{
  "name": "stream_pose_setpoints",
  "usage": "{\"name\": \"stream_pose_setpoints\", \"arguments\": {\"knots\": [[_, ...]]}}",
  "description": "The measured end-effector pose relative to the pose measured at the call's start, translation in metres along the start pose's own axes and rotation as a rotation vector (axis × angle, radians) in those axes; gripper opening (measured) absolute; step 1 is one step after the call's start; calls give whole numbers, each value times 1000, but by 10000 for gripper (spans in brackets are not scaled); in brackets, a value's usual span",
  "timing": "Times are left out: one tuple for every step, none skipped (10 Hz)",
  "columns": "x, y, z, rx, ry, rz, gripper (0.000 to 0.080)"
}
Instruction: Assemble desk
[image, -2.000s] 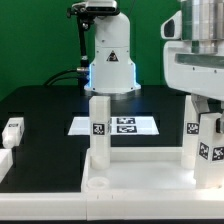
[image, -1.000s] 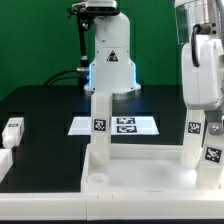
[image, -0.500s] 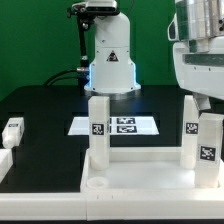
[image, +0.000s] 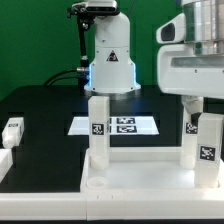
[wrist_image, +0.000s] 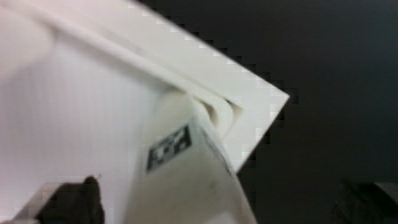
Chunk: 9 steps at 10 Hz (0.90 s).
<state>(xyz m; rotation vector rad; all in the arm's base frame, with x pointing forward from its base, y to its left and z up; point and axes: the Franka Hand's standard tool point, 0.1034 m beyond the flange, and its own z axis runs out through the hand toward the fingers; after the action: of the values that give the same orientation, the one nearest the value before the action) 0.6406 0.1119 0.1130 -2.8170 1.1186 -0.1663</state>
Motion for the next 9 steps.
{"name": "stream_pose_setpoints", "arguments": {"knots": [[2, 2, 0, -1, 0, -47, 649], [0, 1, 1, 0, -1, -26, 607], [1, 1, 1, -1, -1, -16, 470], [1, 1, 1, -1, -1, -10, 470], [1, 2, 1, -2, -2, 33, 309], [2, 3, 1, -4, -1, 115, 309], [2, 5, 1, -6, -9, 255, 289], [3, 7, 0, -10, -20, 430, 289], [2, 7, 1, 6, -47, 641, 289]]}}
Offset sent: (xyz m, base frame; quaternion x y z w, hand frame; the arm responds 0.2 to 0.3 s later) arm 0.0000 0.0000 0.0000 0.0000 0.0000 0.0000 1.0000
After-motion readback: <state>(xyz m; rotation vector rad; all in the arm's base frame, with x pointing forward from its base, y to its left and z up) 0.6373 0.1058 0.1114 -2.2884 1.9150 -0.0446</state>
